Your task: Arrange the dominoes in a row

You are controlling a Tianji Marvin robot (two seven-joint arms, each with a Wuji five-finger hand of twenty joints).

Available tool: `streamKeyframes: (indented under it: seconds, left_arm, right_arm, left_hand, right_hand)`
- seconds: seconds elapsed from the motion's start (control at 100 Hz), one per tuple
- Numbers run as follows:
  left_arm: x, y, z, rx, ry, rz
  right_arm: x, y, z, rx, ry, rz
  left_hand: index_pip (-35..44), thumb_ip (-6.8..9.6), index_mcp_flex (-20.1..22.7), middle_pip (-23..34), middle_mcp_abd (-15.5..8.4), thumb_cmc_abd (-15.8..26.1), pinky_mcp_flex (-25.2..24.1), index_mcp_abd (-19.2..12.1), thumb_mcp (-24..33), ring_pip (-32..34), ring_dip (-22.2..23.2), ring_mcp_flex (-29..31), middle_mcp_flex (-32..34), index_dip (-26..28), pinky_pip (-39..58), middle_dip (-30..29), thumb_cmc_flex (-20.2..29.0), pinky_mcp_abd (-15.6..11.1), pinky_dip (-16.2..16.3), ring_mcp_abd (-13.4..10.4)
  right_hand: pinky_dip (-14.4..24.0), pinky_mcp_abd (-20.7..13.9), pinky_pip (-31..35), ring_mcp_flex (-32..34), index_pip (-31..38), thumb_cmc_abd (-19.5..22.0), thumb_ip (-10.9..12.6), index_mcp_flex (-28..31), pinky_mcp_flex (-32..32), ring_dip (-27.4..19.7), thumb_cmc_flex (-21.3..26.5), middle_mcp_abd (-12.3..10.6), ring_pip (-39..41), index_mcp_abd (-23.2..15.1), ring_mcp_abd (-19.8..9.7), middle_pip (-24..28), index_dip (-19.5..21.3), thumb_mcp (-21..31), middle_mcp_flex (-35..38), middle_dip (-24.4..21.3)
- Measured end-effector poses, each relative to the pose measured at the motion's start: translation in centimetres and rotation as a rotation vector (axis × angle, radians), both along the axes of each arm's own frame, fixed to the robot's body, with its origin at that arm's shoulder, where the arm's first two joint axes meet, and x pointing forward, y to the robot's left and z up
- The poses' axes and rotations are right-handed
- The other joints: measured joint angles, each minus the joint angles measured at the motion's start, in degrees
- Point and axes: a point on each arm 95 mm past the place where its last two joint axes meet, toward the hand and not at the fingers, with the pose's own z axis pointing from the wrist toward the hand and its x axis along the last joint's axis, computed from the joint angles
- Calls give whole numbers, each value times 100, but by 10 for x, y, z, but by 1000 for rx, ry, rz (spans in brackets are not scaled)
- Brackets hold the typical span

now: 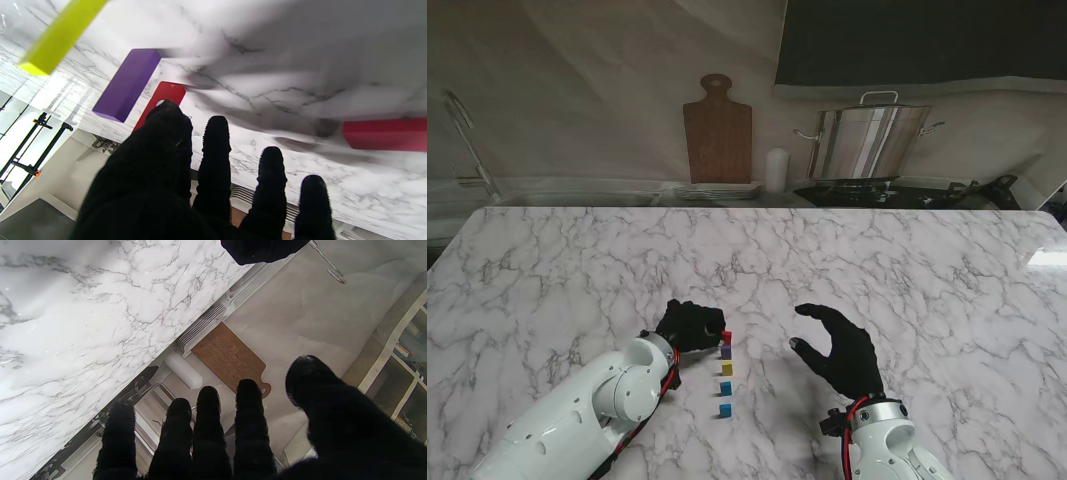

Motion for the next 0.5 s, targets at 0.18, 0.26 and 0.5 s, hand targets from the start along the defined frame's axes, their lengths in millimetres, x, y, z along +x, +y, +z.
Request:
streamKeyframes:
  seconds: [0.18,0.26,0.5]
  left_arm:
    - [-1,1,0,11,5,-2]
    - [-1,1,0,13,7,-1]
    - [-1,1,-1,20,8,-4]
  right_arm:
    - [0,0,0,0,1,1]
    - [0,0,0,0,1,1]
    - [0,0,0,0,1,1]
  left_hand:
    - [-3,1,0,31,3,0,0,4,0,-9,0,-58,1,140,-62,0,0,0,9,31]
    - [-3,1,0,32,5,0,0,4,0,-31,0,-58,1,145,-69,0,0,0,10,32]
    - [-73,2,0,100,28,0,0,4,0,-36,0,-62,-196,145,-89,-30,0,0,19,34]
  right_hand:
    - [0,0,0,0,0,0,0,0,0,0,0,0,0,0,0,0,0,0,0,0]
    - [0,0,0,0,0,0,0,0,0,0,0,0,0,0,0,0,0,0,0,0]
    - [0,0,0,0,0,0,0,0,0,0,0,0,0,0,0,0,0,0,0,0]
